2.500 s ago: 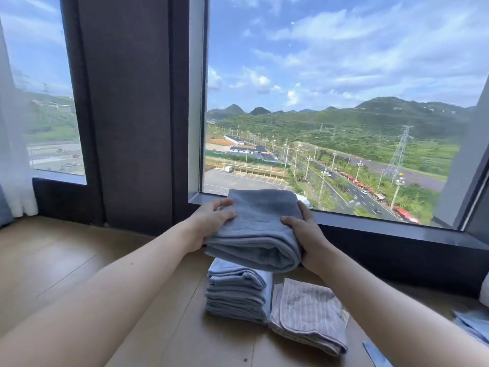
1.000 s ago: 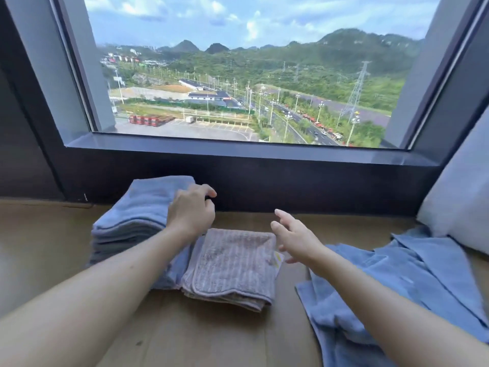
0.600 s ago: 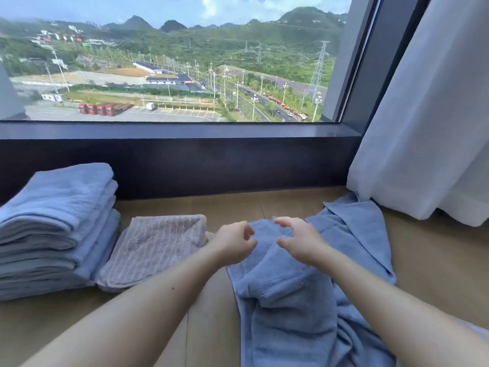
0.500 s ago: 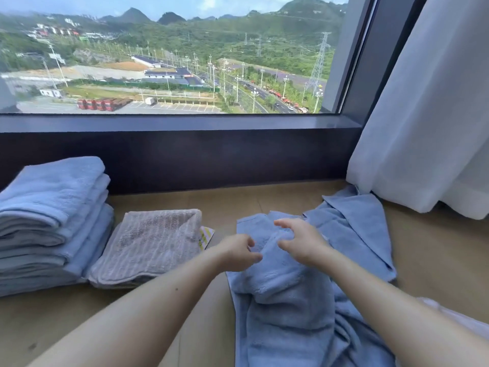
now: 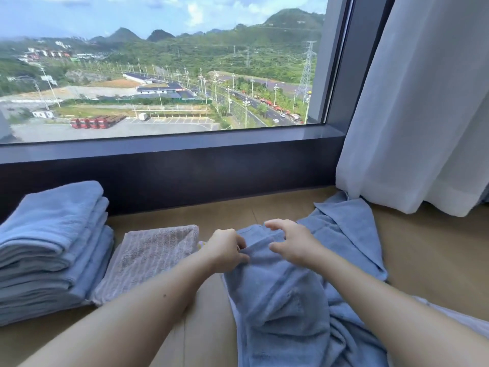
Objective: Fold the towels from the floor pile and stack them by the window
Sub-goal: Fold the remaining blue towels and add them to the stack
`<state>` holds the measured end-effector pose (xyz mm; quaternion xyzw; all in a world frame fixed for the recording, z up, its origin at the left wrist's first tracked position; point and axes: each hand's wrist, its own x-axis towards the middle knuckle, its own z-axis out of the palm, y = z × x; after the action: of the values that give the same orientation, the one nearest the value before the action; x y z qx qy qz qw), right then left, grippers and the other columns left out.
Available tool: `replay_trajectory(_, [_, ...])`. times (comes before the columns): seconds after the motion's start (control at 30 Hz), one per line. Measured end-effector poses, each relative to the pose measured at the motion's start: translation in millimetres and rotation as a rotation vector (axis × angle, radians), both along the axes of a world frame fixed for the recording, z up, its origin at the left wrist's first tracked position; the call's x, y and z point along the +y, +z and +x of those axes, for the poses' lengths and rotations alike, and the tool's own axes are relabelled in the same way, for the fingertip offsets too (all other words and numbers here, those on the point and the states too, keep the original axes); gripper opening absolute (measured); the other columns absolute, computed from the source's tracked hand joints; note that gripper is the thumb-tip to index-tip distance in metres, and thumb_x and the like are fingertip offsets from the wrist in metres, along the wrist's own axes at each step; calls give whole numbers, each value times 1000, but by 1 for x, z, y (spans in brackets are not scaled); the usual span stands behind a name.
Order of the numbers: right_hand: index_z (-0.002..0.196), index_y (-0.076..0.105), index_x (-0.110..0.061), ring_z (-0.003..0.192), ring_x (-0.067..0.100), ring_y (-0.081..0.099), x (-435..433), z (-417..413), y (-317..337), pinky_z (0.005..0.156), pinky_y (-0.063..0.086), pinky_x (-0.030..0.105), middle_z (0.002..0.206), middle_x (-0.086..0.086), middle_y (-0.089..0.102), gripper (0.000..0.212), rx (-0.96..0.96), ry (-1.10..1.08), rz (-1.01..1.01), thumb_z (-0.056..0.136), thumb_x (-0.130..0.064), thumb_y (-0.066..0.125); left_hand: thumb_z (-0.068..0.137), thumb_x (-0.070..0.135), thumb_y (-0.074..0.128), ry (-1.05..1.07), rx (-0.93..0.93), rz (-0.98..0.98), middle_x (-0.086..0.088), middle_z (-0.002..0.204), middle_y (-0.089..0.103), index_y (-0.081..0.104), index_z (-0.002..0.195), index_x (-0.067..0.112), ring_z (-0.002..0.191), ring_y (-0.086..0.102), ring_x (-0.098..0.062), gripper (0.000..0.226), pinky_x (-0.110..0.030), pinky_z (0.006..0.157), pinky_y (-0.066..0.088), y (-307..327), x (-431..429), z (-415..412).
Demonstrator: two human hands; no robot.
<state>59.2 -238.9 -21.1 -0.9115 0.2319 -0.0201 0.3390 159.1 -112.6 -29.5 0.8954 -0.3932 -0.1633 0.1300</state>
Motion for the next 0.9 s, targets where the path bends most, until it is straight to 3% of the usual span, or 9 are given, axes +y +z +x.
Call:
replay_trajectory(0.1, [134,48,-27,106,10,51,28,8,34,82,38,16,133,-7,51,49,-40,60,16,87,-16,57,88,24,59,-13,-7,-105,-3,94,60,66,100,13,85,49,-16,18,-20,69,34,42,28,2])
replay_trajectory(0.23, [118,60,-25,96,9,55,72,18,90,69,41,12,109,-6,64,34,-56,189,53,85,-20,59,88,22,58,6,-26,-247,7,78,57,69,93,21,76,51,-10,12,-19,58,36,106,80,6])
replay_trajectory(0.3, [117,58,-37,110,13,47,97,22,118,76,40,16,104,-11,58,38,-53,252,70,81,-24,59,89,20,56,15,-29,-315,11,71,54,67,84,28,71,49,-7,14,-15,56,35,138,112,6])
replay_trajectory(0.4, [98,54,-57,117,14,35,136,20,150,94,38,27,122,-12,44,39,-78,309,45,61,-47,55,92,20,54,24,-63,-391,9,76,59,62,81,30,72,49,-6,17,-15,61,37,179,162,1])
replay_trajectory(0.47, [82,58,-39,107,12,41,164,16,168,92,40,26,111,-10,46,28,-126,322,70,57,-51,54,92,19,54,50,-79,-437,8,79,59,63,84,27,75,50,-7,15,-16,65,37,201,193,-3])
replay_trajectory(0.53, [74,54,-20,79,6,49,192,14,187,68,40,17,87,-6,50,16,-182,372,153,74,-34,62,92,15,54,97,-120,-485,8,76,56,63,85,24,76,49,-9,14,-15,63,36,223,224,-8])
replay_trajectory(0.63, [83,61,-6,71,9,52,230,8,217,66,39,23,76,-1,56,27,-290,425,192,83,-32,67,91,12,54,160,-261,-555,7,77,57,64,86,22,75,49,-10,15,-5,54,33,252,270,-17])
replay_trajectory(0.77, [70,50,-14,62,12,40,272,-3,253,58,30,25,65,1,43,28,-477,379,171,88,-33,62,93,17,51,256,-330,-627,1,87,61,66,93,20,77,51,-12,15,-5,53,32,280,321,-27])
replay_trajectory(0.9, [65,46,-19,64,11,41,306,-13,289,58,32,23,65,-4,46,27,-597,368,43,84,-14,64,97,23,47,344,-369,-700,1,72,55,62,96,19,59,47,-12,16,-22,52,35,304,354,-40])
